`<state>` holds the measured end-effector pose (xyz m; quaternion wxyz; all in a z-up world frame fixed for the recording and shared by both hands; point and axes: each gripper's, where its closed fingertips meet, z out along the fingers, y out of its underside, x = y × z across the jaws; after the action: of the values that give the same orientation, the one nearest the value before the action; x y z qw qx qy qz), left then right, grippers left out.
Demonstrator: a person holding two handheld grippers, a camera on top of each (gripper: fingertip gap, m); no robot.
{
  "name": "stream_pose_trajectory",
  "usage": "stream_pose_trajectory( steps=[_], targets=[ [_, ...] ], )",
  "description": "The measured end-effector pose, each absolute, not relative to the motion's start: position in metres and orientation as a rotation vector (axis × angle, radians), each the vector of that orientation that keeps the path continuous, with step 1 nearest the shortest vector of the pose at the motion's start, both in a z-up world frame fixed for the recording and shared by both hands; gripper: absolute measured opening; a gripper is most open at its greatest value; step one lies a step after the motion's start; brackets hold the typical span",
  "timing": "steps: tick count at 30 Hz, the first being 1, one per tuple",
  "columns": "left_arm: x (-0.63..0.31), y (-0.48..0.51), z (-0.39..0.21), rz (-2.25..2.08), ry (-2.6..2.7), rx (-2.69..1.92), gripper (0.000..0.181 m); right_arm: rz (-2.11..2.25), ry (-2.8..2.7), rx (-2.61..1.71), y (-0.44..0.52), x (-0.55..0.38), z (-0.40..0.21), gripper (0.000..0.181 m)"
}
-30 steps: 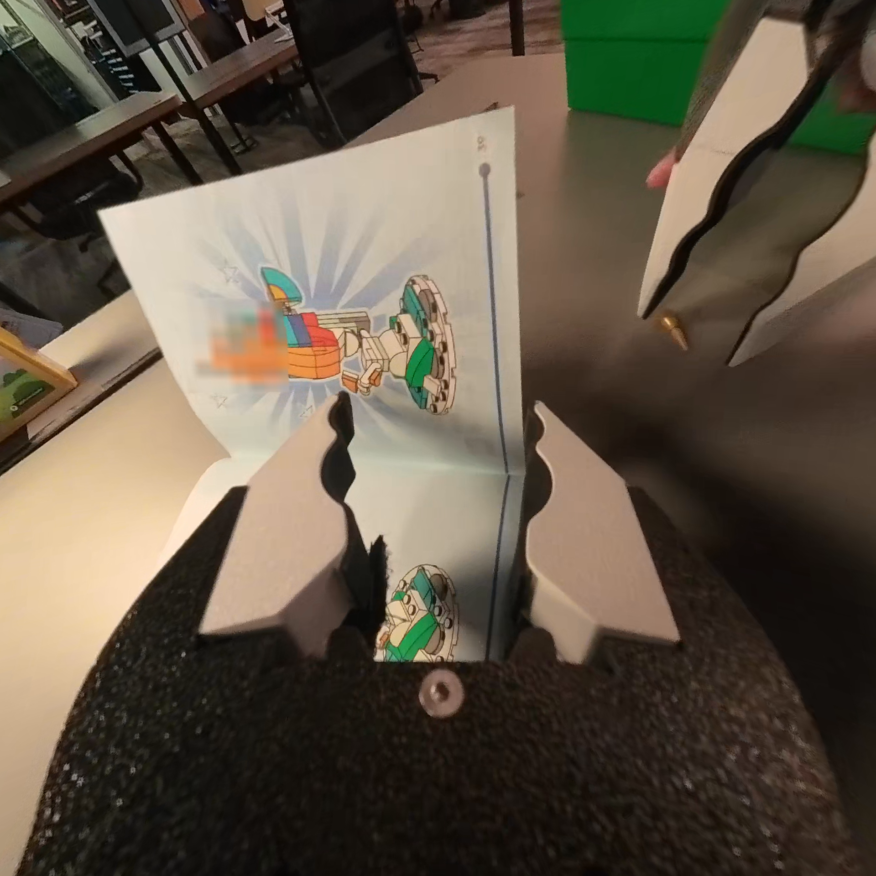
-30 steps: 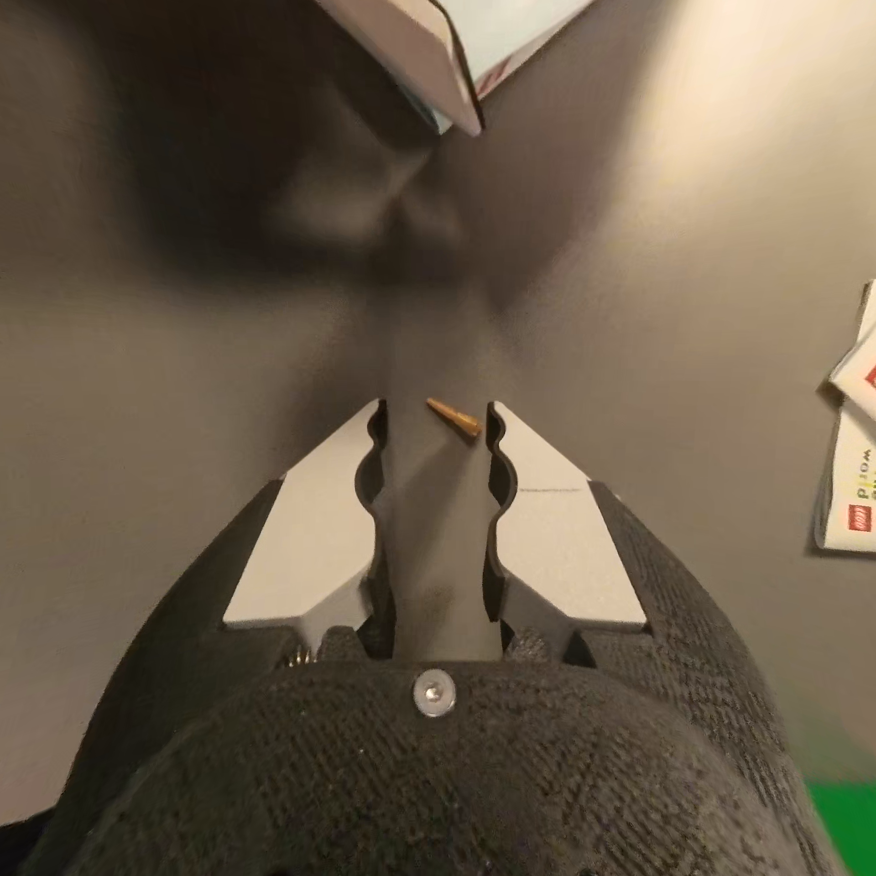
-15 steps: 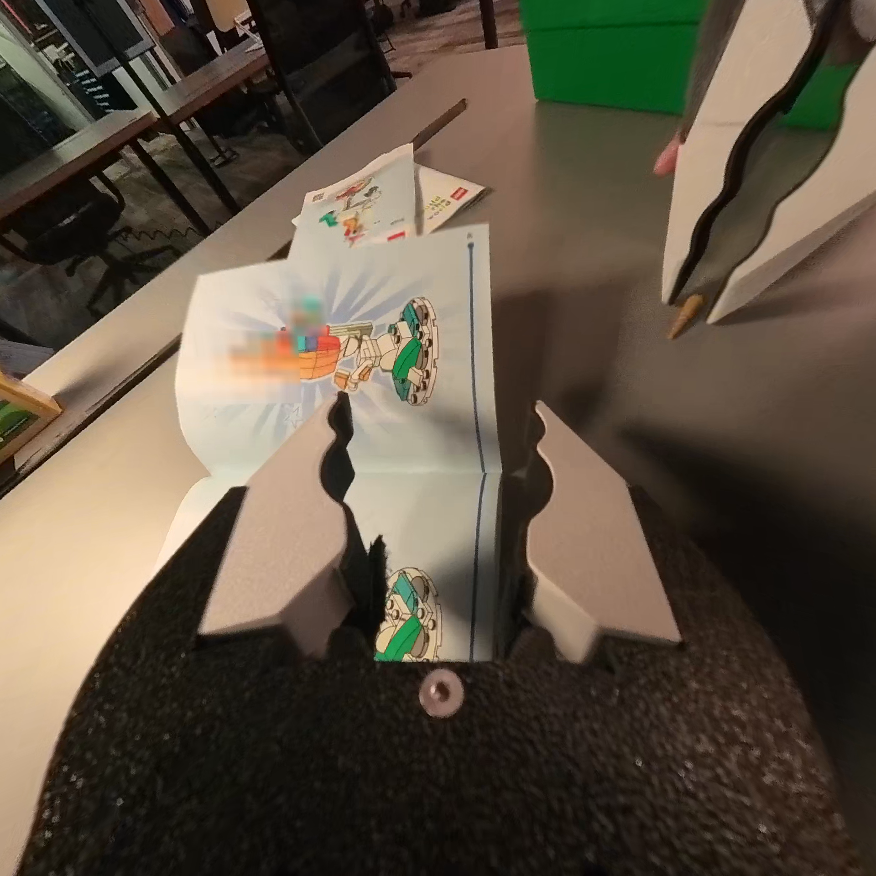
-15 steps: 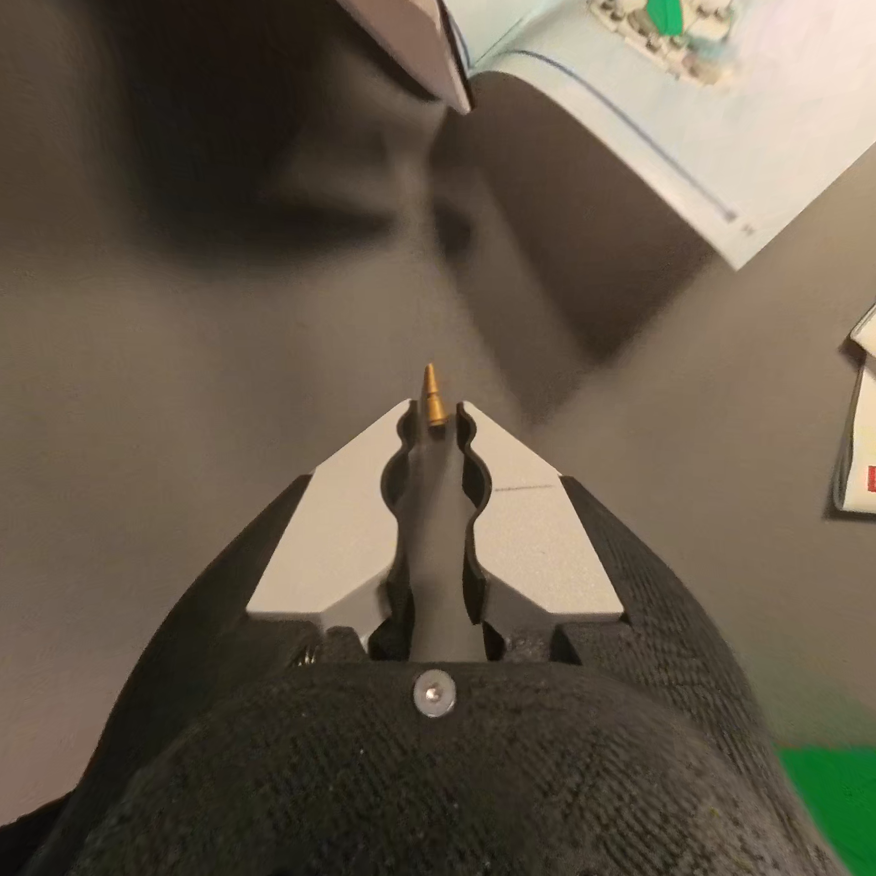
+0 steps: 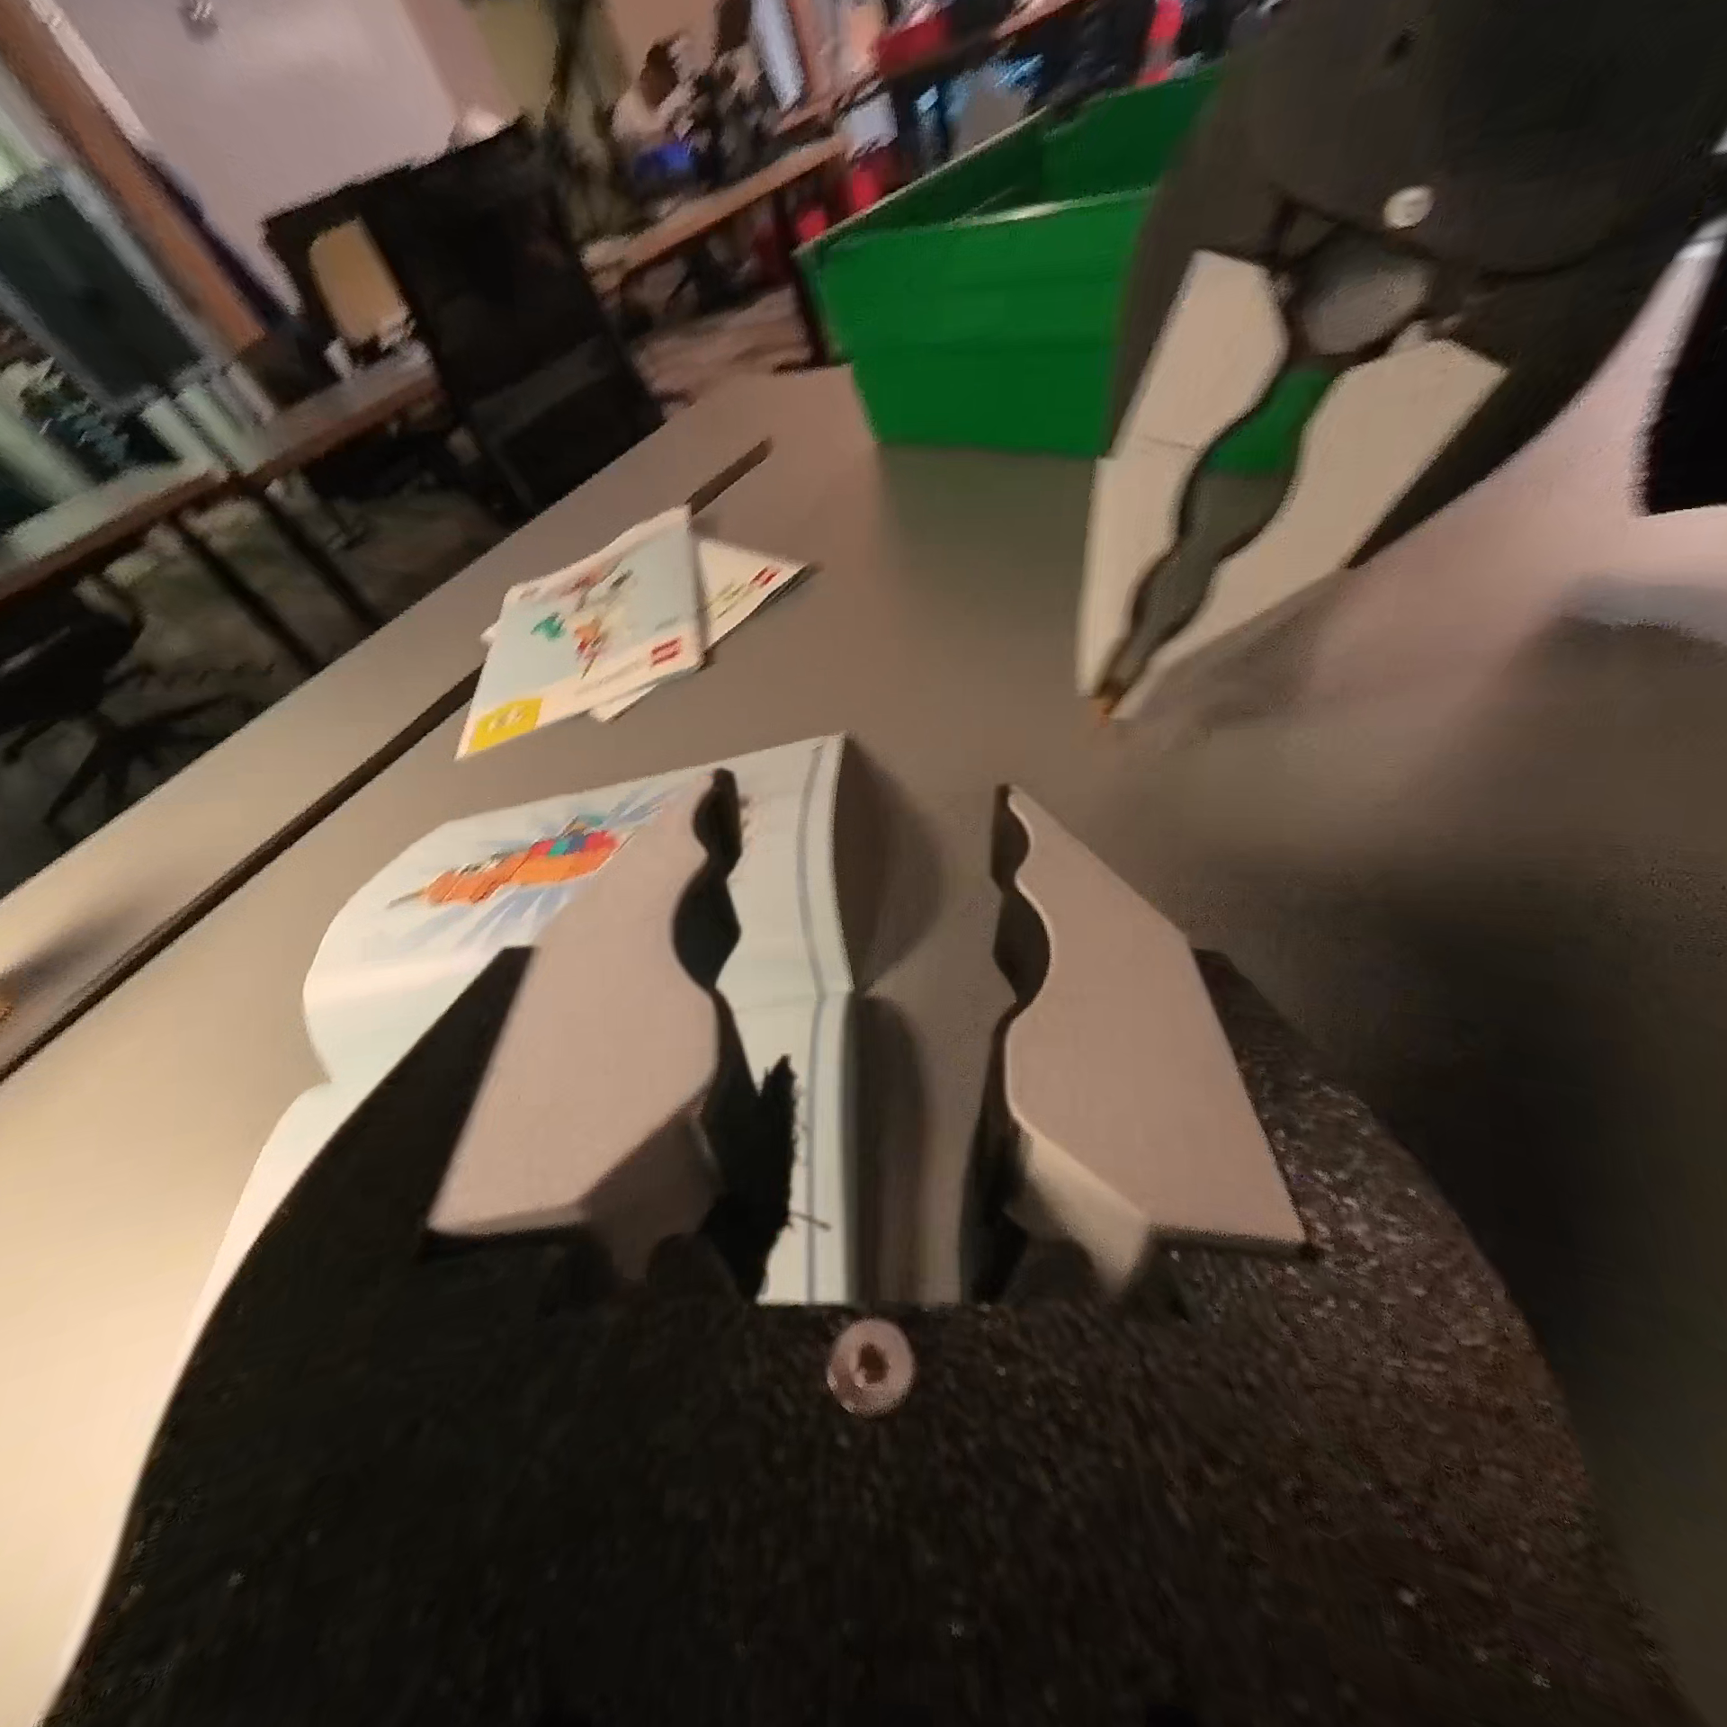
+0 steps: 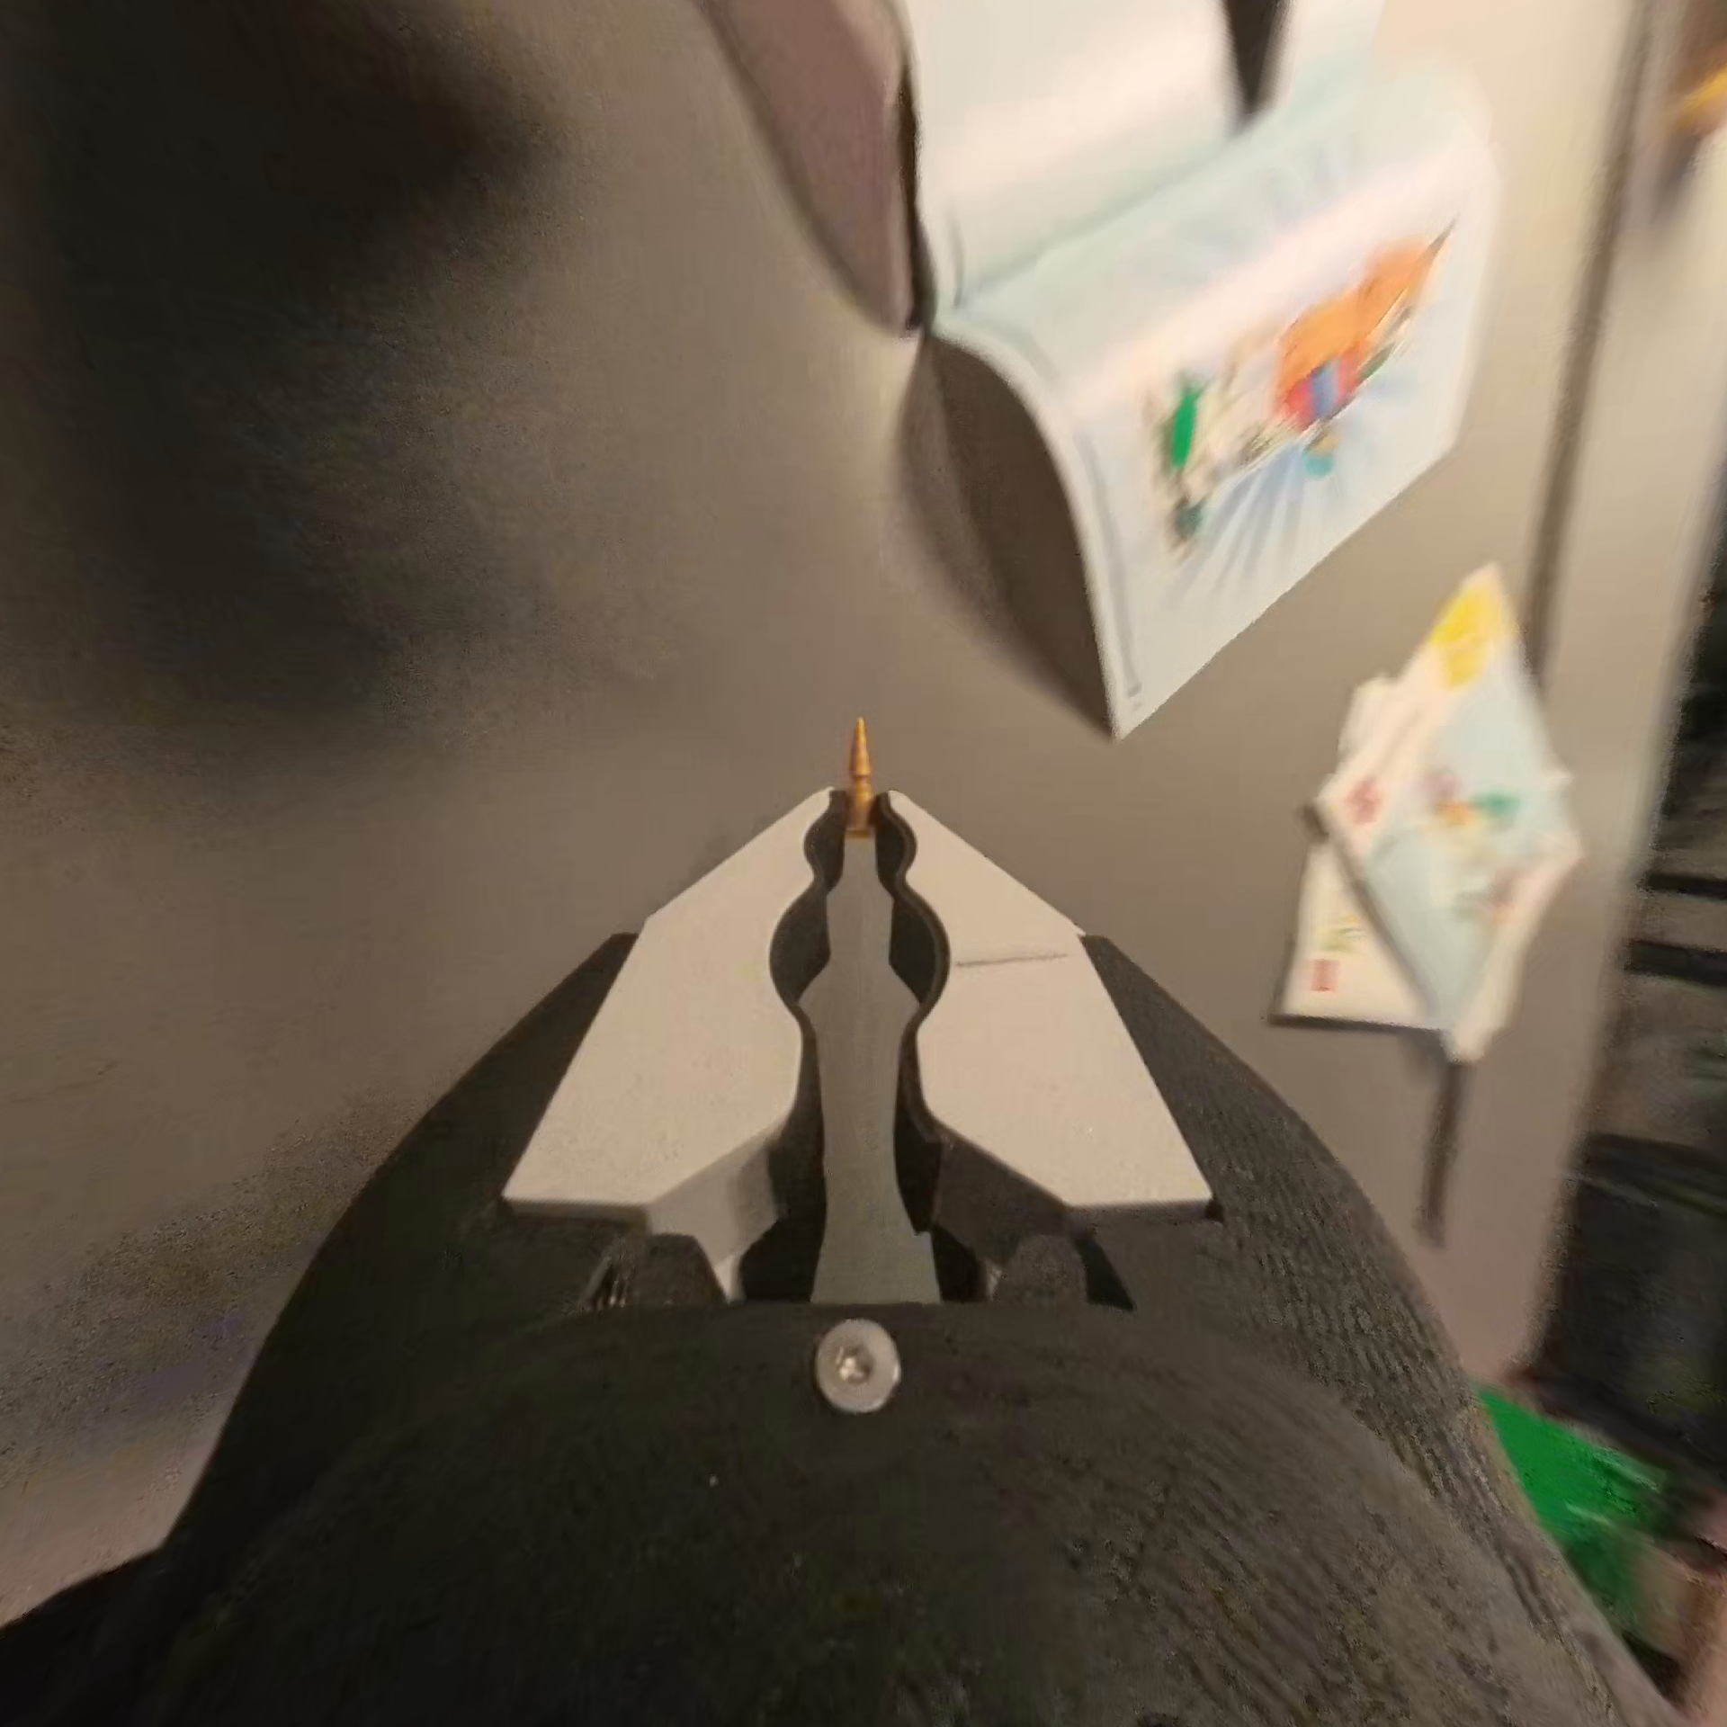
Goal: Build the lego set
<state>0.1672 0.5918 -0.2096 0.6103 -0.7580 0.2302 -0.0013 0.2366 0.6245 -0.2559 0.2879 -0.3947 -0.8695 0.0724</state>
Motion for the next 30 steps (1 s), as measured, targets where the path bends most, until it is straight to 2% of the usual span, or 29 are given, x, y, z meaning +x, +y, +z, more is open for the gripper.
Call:
stream_pose_trajectory(
  steps=[1, 6, 9, 15, 25, 30],
  targets=[
    [0.177, 0.586, -0.208, -0.025, 0.582, -1.722, 0.047, 0.138, -2.284, -0.973, 0.619, 0.233, -0.245, 0.004],
    [0.204, 0.57, -0.21, 0.04, 0.793, -1.648, 0.028, -0.178, -2.169, -0.687, 0.592, 0.227, -0.207, 0.004],
    [0.21, 0.569, -0.214, 0.133, 0.862, -1.635, 0.026, -0.26, -2.136, -0.685, 0.584, 0.225, -0.199, 0.004],
    [0.209, 0.567, -0.196, 0.372, 0.889, -1.487, 0.028, -0.268, -2.124, -0.658, 0.569, 0.217, -0.194, 0.004],
    [0.217, 0.563, -0.201, 0.352, 0.956, -1.49, 0.008, -0.24, -2.135, -0.646, 0.562, 0.217, -0.197, 0.004],
    [0.218, 0.563, -0.204, 0.427, 0.99, -1.492, 0.004, -0.233, -2.14, -0.648, 0.561, 0.216, -0.199, 0.004]
  ],
)
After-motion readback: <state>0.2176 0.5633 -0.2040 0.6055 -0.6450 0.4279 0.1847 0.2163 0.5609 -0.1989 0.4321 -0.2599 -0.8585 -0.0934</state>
